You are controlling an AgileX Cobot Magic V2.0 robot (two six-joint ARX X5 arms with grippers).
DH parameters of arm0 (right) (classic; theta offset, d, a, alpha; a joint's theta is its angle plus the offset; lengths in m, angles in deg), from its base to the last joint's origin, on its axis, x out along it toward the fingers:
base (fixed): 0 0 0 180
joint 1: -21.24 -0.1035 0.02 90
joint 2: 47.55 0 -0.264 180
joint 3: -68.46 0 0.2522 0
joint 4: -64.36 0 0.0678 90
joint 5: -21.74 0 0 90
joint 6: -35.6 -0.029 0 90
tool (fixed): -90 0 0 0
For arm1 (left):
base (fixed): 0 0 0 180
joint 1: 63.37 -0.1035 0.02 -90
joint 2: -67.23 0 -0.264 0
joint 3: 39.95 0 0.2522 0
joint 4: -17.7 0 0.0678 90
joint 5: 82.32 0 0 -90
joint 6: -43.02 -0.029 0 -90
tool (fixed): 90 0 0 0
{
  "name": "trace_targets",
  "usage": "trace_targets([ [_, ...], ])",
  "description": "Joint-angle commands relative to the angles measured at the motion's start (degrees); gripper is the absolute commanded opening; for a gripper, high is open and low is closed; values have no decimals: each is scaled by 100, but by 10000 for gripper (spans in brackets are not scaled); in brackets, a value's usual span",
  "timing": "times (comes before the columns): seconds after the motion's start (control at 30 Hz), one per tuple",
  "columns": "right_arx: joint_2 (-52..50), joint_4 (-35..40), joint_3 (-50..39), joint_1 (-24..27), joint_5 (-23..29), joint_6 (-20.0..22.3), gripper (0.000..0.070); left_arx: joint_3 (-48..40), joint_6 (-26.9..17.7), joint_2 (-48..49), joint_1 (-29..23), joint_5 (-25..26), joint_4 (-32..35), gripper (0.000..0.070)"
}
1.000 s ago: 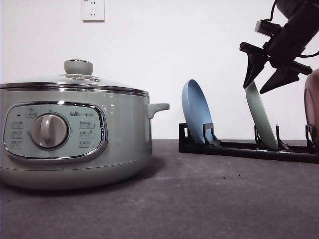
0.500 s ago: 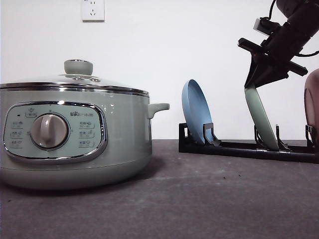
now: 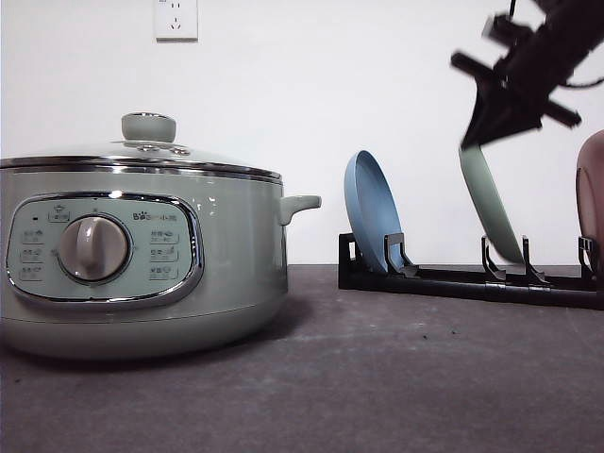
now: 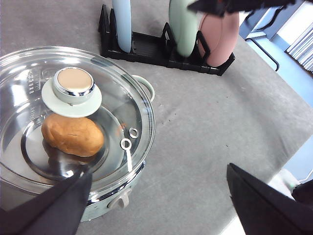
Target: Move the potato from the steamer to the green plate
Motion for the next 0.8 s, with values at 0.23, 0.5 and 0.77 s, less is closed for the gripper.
trace_targets([
  [0.23,-585,-429,679,-276,-118,83,9,127,-35,-43,20,20,37,566],
  [0.5,-1198,-1496,820,-856,134,700,7,127,-54,-44,20,20,41,566],
  [0.77,-1784,-2919,818,-1724,1053,1516,7,127,-57,-44,20,20,42,566],
])
